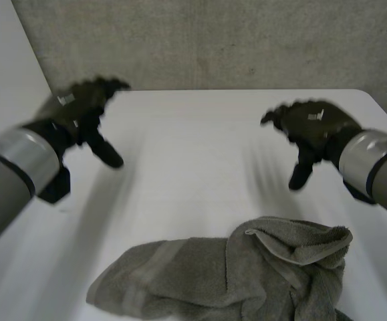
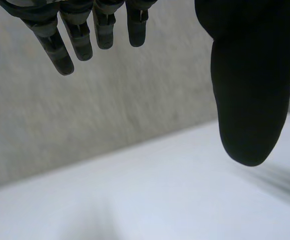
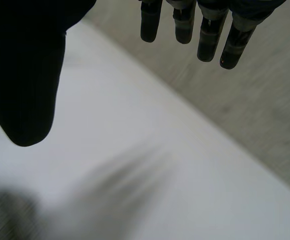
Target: Fold the towel.
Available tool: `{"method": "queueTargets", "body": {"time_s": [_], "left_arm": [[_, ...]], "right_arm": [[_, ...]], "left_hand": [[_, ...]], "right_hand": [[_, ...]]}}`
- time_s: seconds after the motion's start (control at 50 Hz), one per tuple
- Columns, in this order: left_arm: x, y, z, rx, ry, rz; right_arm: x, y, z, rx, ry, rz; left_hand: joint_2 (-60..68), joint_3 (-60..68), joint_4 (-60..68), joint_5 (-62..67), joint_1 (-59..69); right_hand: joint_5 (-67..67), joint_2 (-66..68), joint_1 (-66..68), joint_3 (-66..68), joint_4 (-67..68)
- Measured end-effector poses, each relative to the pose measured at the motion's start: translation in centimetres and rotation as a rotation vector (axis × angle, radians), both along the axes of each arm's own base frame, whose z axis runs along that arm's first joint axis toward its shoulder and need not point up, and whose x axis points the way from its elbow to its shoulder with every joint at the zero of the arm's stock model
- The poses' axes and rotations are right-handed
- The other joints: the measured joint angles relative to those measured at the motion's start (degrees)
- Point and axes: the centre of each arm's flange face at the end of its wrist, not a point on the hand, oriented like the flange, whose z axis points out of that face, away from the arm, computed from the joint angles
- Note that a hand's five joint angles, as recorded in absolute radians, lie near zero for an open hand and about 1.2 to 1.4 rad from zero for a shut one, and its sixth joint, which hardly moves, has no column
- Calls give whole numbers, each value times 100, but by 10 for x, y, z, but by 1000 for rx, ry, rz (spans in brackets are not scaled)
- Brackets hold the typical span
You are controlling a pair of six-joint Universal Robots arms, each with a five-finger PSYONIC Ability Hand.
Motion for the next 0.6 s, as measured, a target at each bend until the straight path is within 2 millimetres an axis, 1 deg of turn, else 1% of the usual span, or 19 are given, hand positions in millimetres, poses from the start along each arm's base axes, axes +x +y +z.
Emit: {"method": "queueTargets", "body": {"time_s": [0.1,0.12,0.14,0.18,0.2,0.24,0.26,0.3,0.32,0.34,0.36,0.44,0.46,0.48,0.52,0.54,0.56,0.58,0.6], "left_arm": [[-2,27,-47,167,-111,-53],[-2,27,-47,167,-111,-53],[-2,35,-62,209,-153,-72],[-2,41,-73,236,-183,-86],[-2,48,-86,270,-225,-109],[-2,53,-97,294,-258,-129],[-2,59,-109,324,-296,-153],[-2,61,-113,334,-309,-161],[-3,67,-128,373,-353,-191],[-3,69,-132,386,-365,-199],[-4,72,-141,411,-388,-215],[-5,76,-158,459,-426,-238],[-6,75,-159,461,-429,-240],[-7,75,-161,462,-431,-241],[-8,72,-161,456,-429,-241],[-11,68,-160,436,-421,-237],[-13,65,-159,419,-414,-235],[-15,60,-155,391,-402,-231],[-17,57,-153,372,-394,-228]], "right_arm": [[-8,24,-25,165,156,52],[-8,24,-25,165,156,52],[-10,30,-34,203,186,61],[-12,33,-40,229,208,66],[-13,36,-48,253,233,72],[-15,38,-56,273,255,76],[-16,40,-63,289,276,82],[-16,42,-69,303,295,87],[-18,43,-80,320,324,94],[-18,43,-82,322,331,95],[-18,43,-85,324,339,96],[-17,38,-96,296,351,92],[-17,37,-97,288,350,90],[-16,35,-97,272,345,88],[-15,32,-97,252,339,85],[-12,26,-94,202,322,80],[-11,23,-92,182,314,78],[-9,17,-88,141,300,73],[-8,15,-87,123,293,71]], "left_hand": [[0,0,0,0,-5],[0,0,0,0,-5],[0,0,0,0,-7],[-1,0,0,0,-10],[-4,0,0,0,-15],[-10,-1,-8,0,-17],[-13,-2,-11,0,-17],[-13,-3,-11,0,-17],[-10,0,-10,0,-17],[-8,0,-9,0,-15],[0,0,0,0,-12],[352,363,330,77,338],[1030,1041,1048,837,1139],[1361,1371,1278,1074,1351],[3035,2890,2889,2664,2769],[4226,4217,4090,3831,3721],[4941,4939,4944,4723,4723],[5304,5304,5308,5111,5331],[5382,5378,5380,5137,5349]], "right_hand": [[0,0,0,0,0],[0,0,0,0,0],[0,0,0,0,0],[0,0,0,0,0],[0,0,0,0,0],[0,0,0,0,0],[0,0,0,0,0],[0,0,23,0,0],[0,72,183,90,30],[0,110,244,141,58],[0,337,474,361,259],[1695,2275,2608,2159,2106],[2432,2979,3415,2977,2809],[3574,4141,4660,4034,3985],[4098,4541,5207,4543,4442],[4833,5250,6091,5265,5230],[5031,5433,6253,5448,5418],[5246,5636,6516,5652,5629],[5246,5636,6516,5652,5629]]}}
